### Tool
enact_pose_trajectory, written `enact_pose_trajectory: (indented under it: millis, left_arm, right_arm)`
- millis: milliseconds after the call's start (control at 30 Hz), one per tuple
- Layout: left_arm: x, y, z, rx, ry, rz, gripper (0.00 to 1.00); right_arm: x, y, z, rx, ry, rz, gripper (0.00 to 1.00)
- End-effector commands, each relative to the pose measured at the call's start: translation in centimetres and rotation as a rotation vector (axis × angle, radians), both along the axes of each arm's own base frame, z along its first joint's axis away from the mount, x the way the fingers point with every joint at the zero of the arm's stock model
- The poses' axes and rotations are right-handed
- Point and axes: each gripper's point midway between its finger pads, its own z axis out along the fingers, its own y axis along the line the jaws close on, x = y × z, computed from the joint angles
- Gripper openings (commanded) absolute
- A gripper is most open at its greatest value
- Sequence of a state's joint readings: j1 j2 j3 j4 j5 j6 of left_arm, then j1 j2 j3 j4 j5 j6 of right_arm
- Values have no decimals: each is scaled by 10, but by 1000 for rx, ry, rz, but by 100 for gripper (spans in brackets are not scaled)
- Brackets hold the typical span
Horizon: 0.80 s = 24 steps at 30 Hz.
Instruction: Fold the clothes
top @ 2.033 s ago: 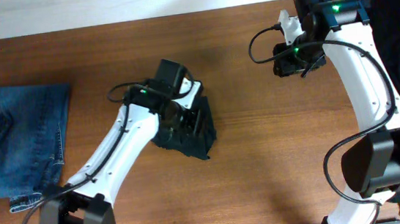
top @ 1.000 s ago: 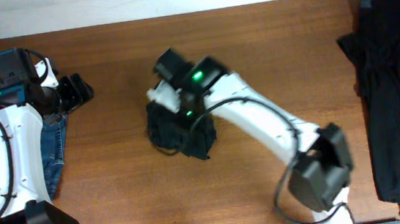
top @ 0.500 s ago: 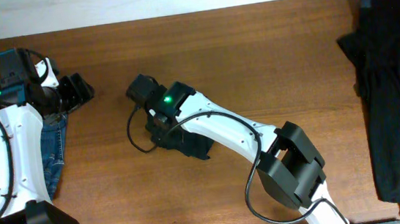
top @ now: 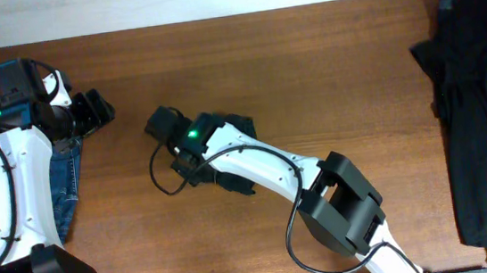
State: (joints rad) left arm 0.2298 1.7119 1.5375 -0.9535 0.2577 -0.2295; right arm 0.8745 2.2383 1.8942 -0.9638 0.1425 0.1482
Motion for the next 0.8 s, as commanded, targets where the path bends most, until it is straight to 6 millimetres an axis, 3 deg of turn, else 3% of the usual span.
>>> enact_pose_trajectory:
  millis: [0, 133, 267, 300, 433, 767]
  left_arm:
    - [1, 0, 14, -8, -36, 5, 83]
    - [1, 0, 14, -8, -36, 6, 83]
    - [1, 0, 14, -8, -36, 5, 83]
    - [1, 0, 14, -8, -36, 5, 83]
    - [1, 0, 14, -8, -36, 5, 83]
    - [1, 0, 14, -8, -36, 5, 84]
  right_arm:
    - [4, 3, 6, 0, -44, -51, 72]
    - [7, 7, 7, 22, -57, -75, 71]
    - [11, 6, 8, 19, -78, -88, 63]
    - [13, 3, 8, 9, -86, -102, 56]
    - [13, 2, 4, 0, -82, -103, 50]
    - [13, -1, -10, -33, -72, -105, 45]
